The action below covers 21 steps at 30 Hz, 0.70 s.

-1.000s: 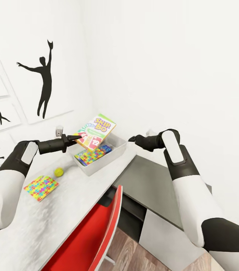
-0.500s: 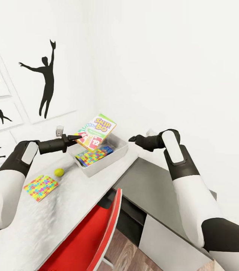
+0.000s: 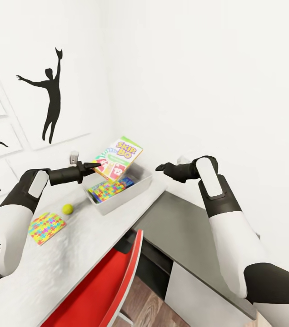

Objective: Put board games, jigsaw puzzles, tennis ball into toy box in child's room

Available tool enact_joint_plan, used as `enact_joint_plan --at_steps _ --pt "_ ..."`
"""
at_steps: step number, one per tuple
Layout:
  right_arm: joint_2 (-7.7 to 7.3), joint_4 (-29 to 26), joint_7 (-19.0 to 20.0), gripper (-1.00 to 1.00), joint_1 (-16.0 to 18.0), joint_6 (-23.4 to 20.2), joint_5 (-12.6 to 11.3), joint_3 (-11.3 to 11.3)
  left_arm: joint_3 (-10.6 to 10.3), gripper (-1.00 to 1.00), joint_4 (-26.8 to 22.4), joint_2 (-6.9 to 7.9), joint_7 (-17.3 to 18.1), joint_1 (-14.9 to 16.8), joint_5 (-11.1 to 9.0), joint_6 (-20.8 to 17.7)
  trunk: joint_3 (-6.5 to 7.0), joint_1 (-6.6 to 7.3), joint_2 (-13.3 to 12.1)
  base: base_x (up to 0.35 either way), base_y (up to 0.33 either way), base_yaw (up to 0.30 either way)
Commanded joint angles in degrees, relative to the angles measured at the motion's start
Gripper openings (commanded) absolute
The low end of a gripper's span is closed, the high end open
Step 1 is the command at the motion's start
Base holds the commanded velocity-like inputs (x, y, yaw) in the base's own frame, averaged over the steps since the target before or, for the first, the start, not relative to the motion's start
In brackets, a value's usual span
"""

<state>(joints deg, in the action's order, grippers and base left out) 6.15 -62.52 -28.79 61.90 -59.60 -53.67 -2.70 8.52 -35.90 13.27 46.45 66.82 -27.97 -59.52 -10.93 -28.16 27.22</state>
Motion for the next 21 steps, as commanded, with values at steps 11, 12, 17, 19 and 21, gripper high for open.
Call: enact_joint_plan --at_steps 11,12,17,19,21 --pt "-0.08 -0.06 -0.42 1.00 -0.01 -0.16 -0.63 0.03 0.15 -1.00 -0.05 -0.19 0.33 0.07 0.44 -0.16 -0.11 -0.04 0.11 0.042 -0.079 0.087" --pt "-0.07 -0.06 -0.41 1.00 -0.02 -0.16 -0.64 0.04 0.16 -1.00 -0.05 -0.19 0.32 0.07 0.44 -0.16 -0.11 -0.04 0.11 0.048 -0.094 0.021" --pt "-0.01 -0.06 -0.40 1.00 -0.03 -0.17 -0.65 -0.02 0.17 -1.00 -0.05 -0.18 0.31 0.07 0.46 -0.16 -0.11 -0.04 0.11 0.028 -0.030 0.007" --pt "0.00 -0.06 -0.40 1.00 -0.03 -0.17 -0.65 -0.03 0.17 -1.00 -0.05 -0.17 0.31 0.07 0.46 -0.16 -0.11 -0.04 0.11 0.172 -0.005 0.001" --pt "0.00 -0.06 -0.39 1.00 -0.03 -0.17 -0.65 -0.03 0.17 -1.00 -0.05 -0.17 0.31 0.08 0.46 -0.16 -0.11 -0.04 0.11 0.212 -0.002 0.000"
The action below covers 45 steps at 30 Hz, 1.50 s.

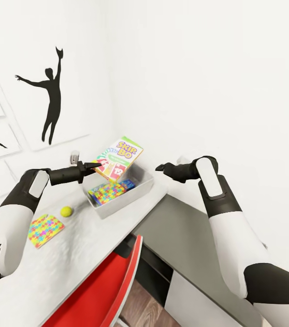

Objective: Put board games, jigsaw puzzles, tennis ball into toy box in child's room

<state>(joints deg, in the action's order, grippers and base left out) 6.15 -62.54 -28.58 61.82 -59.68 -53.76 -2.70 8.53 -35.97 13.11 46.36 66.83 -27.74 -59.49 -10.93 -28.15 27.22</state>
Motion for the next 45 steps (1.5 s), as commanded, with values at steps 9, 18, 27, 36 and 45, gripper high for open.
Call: enact_joint_plan --at_steps 9,18,27,36,45 --pt "0.01 -0.04 -0.60 1.00 0.06 -0.08 -0.55 -0.03 0.17 -1.00 0.02 -0.01 0.40 0.06 0.23 -0.17 -0.11 -0.05 0.11 0.059 0.016 0.000" --pt "0.01 0.04 -0.60 1.00 0.06 0.00 -0.55 -0.03 0.17 -1.00 0.02 -0.02 0.40 0.06 0.23 -0.11 -0.11 -0.05 0.11 0.041 0.037 0.000" --pt "0.01 0.05 -0.60 1.00 0.06 0.00 -0.55 -0.03 0.16 -1.00 0.02 -0.11 0.41 0.06 0.20 -0.10 -0.11 -0.05 0.11 0.092 0.016 0.000" --pt "-0.04 0.05 -0.60 1.00 0.06 0.00 -0.55 -0.03 0.16 -1.00 0.02 -0.28 0.40 0.06 0.23 -0.02 -0.11 -0.05 0.11 0.021 0.004 0.000" --pt "0.04 0.05 -0.60 1.00 0.06 0.00 -0.54 -0.04 0.17 -1.00 0.02 -0.24 0.40 0.06 0.23 -0.07 -0.11 -0.05 0.11 0.081 0.000 0.000"
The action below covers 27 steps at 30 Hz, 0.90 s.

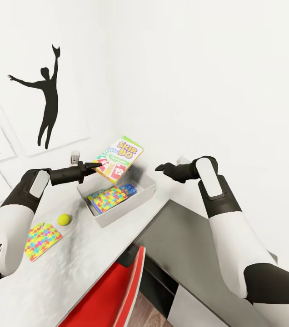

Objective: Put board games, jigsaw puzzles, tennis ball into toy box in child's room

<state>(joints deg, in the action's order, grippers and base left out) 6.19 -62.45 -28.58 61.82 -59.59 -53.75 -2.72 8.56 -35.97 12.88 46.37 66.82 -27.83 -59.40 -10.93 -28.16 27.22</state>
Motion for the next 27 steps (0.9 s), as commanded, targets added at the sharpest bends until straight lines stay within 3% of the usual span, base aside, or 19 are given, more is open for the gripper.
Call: enact_joint_plan --at_steps 1,19,21,26,27 --pt "0.01 -0.04 -0.60 1.00 0.06 -0.08 -0.55 -0.04 0.14 -1.00 0.03 0.00 0.39 0.06 0.32 -0.17 -0.11 -0.04 0.11 0.045 0.000 0.000" --pt "0.05 -2.63 -0.68 1.00 0.06 -0.41 -0.56 -0.09 0.23 -1.00 0.57 0.30 -0.79 0.11 0.47 -0.11 -0.11 -0.04 0.11 0.004 0.000 0.000" --pt "0.07 -3.10 -0.75 1.00 0.06 -0.41 -0.56 -0.09 0.23 -1.00 0.97 0.38 -3.45 0.13 0.43 -0.07 -0.11 -0.04 0.11 0.000 0.000 0.000" --pt "0.10 -4.77 -0.90 1.00 -0.01 -0.41 -0.56 -0.17 0.28 -1.00 4.04 0.54 -15.26 0.92 0.34 0.07 -0.11 -0.04 0.11 0.000 0.000 0.000" --pt "0.09 -5.28 -0.93 1.00 -0.05 -0.41 -0.56 -0.24 0.29 -1.00 4.43 0.53 -16.20 1.03 0.35 0.10 -0.11 -0.04 0.11 0.000 0.000 0.000"
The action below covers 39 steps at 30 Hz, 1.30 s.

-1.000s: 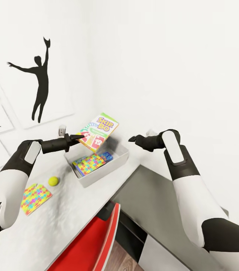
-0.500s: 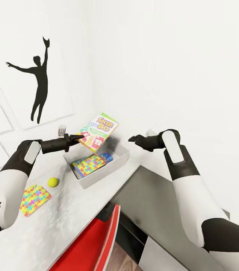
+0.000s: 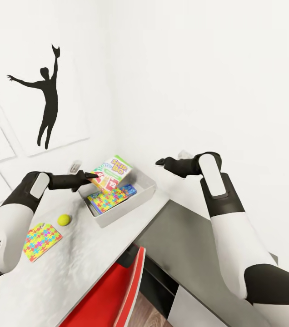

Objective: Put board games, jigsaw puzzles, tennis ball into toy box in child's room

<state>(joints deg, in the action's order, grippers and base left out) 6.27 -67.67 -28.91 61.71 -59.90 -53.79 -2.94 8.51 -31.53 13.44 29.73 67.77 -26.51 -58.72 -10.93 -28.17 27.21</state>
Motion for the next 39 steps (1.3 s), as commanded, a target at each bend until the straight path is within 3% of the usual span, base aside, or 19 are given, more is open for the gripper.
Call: enact_joint_plan --at_steps 1,10,13,20,29,39 --pt "-0.04 -2.02 -0.65 1.00 -0.10 -0.10 -0.53 -0.43 0.36 -1.00 0.89 -0.09 -1.89 0.32 -0.90 -0.32 -0.11 -0.03 0.12 0.000 0.000 0.000" --pt "-0.14 -11.33 -0.71 1.00 -1.15 -0.10 -0.64 -4.24 0.37 -1.00 4.83 -0.58 -9.53 1.37 -0.77 4.29 -0.11 -0.03 0.12 0.000 0.000 0.000" --pt "-0.12 -12.86 -0.71 1.00 -1.41 -0.10 -0.69 -4.84 0.37 -1.00 6.58 -0.79 -10.41 1.98 -0.75 5.29 -0.11 -0.03 0.12 0.000 0.000 0.000" --pt "-0.12 -14.29 -0.71 1.00 -1.92 -0.10 -0.63 -5.64 0.37 -1.00 7.30 -2.01 -10.71 2.27 -0.77 6.46 -0.11 -0.03 0.12 0.000 0.000 0.000" --pt "-0.44 -14.84 -0.70 1.00 -2.26 0.46 -0.53 -5.72 0.37 -1.00 7.27 -1.97 -7.95 2.28 -1.32 7.00 -0.11 -0.03 0.12 0.000 0.000 0.000" --pt "-0.23 -14.92 -0.79 1.00 -2.29 0.57 -0.52 -5.73 0.37 -1.00 7.27 -2.08 -7.68 2.28 -1.41 7.20 -0.60 -0.03 0.12 0.000 0.000 0.000"
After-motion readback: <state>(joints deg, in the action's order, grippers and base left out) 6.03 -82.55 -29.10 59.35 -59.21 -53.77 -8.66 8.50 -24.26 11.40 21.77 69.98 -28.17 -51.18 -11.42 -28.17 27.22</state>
